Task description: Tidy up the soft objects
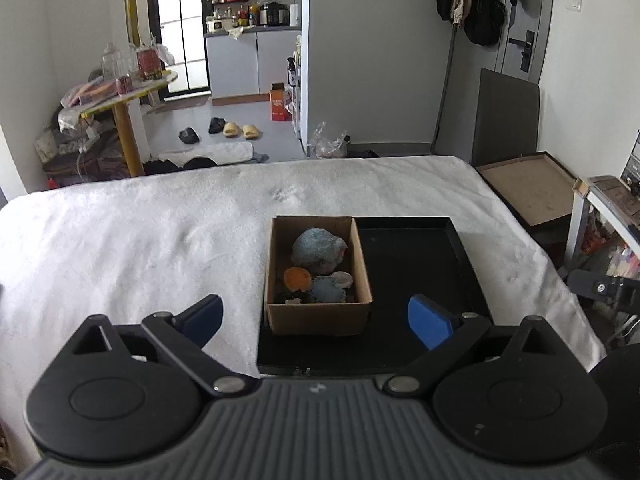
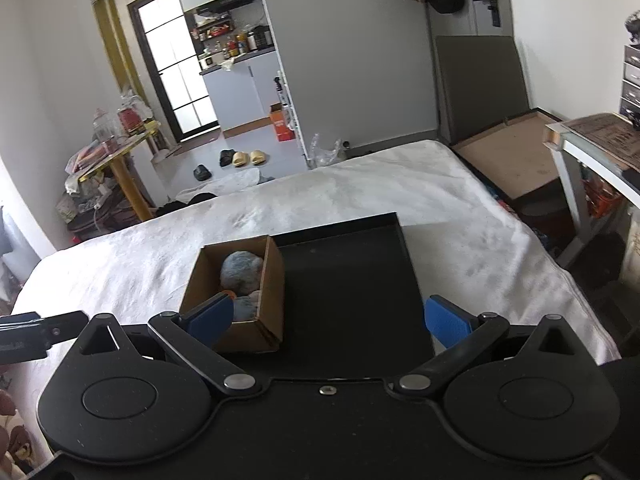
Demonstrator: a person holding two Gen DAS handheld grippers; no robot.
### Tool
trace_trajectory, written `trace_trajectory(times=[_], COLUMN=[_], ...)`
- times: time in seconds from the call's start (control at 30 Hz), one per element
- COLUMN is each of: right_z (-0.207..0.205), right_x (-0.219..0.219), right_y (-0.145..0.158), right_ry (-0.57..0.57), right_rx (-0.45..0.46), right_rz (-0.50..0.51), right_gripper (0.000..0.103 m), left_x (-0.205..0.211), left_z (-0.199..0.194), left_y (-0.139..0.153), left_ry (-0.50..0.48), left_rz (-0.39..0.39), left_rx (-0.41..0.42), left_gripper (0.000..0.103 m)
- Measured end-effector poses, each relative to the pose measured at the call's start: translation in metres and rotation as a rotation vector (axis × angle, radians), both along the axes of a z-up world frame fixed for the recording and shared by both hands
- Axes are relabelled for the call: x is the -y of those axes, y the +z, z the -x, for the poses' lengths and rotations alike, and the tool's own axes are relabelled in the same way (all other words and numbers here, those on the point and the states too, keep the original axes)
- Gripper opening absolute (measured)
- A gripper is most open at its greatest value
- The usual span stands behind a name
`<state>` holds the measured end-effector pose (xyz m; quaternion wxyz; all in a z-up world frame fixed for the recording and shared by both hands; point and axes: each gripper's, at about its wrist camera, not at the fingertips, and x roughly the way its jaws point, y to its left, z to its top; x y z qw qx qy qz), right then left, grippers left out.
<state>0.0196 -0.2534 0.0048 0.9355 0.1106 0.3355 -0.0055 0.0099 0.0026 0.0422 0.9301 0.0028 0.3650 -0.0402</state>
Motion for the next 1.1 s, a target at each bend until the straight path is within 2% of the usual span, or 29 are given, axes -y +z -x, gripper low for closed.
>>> trace_trajectory(times=[0.2,0.43,0.73,1.1], right_z=[0.013,0.029,0.044,0.046], right_x=[0.009,0.001,-0.012,-0.027], right_y=[0.0,0.005,0.007,0.002], right_ry=[-0.025,0.017,0.062,0.087], right_rx=[0.008,0.01,0.013,-0.002], right_rz=[-0.01,0.031,0.033,0.065], right_gripper=[0.103,0.103,0.103,0.103], left_x=[-0.002,-0.001,0.0,0.001], left_z=[0.009,0.02,0.029,0.037], left_y=[0.004,-0.001,-0.005,-0.005], left_ry=[0.008,-0.011,-0.004,-0.004], left_rz=[-0.017,-0.021,-0.03,-0.036], left_rx=[0.014,0.016,0.019,0.015], left_gripper=[0.099,0.099,0.099,0.099])
